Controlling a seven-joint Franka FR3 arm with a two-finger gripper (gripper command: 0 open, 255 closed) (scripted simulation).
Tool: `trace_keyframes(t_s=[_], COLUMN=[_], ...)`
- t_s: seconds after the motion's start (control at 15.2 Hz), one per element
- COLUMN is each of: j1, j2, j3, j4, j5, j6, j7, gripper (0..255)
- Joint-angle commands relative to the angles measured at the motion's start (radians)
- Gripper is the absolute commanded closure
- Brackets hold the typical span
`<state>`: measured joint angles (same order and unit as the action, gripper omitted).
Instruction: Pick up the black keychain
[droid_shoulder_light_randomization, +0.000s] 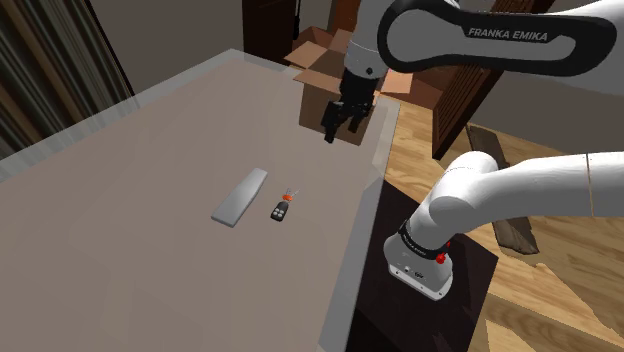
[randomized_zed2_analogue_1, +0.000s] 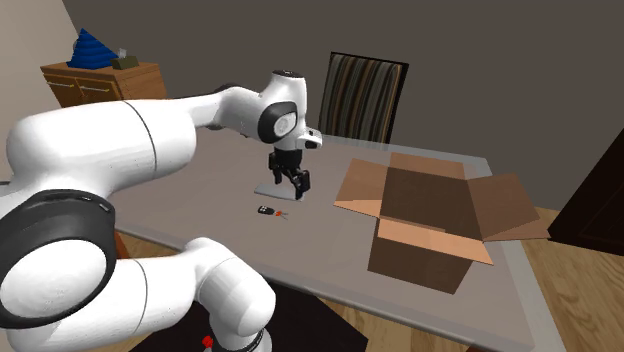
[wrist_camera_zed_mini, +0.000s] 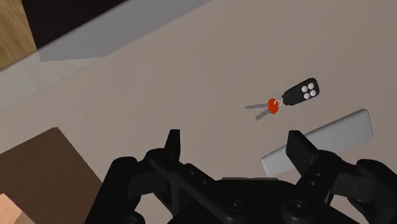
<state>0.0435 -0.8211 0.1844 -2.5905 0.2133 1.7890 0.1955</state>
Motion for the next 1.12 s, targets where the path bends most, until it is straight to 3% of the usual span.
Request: trace_keyframes(t_s=[0.0, 0.59, 0.92, 1.06], j1=[0.013, 0.047, 0.015, 0.004], j2=[0.025, 0.226, 0.407, 0.450], j3=[0.052, 0.303, 0.457, 0.487], j4=[-0.030, -0.062, -0.024, -0.021], j5=[0.029, 0.121, 0.100, 0.085], j6=[0.063, 0.330, 0.486, 0.526], j7=[0.050, 0.286, 0.445, 0.477], gripper=[0, 0, 0, 0])
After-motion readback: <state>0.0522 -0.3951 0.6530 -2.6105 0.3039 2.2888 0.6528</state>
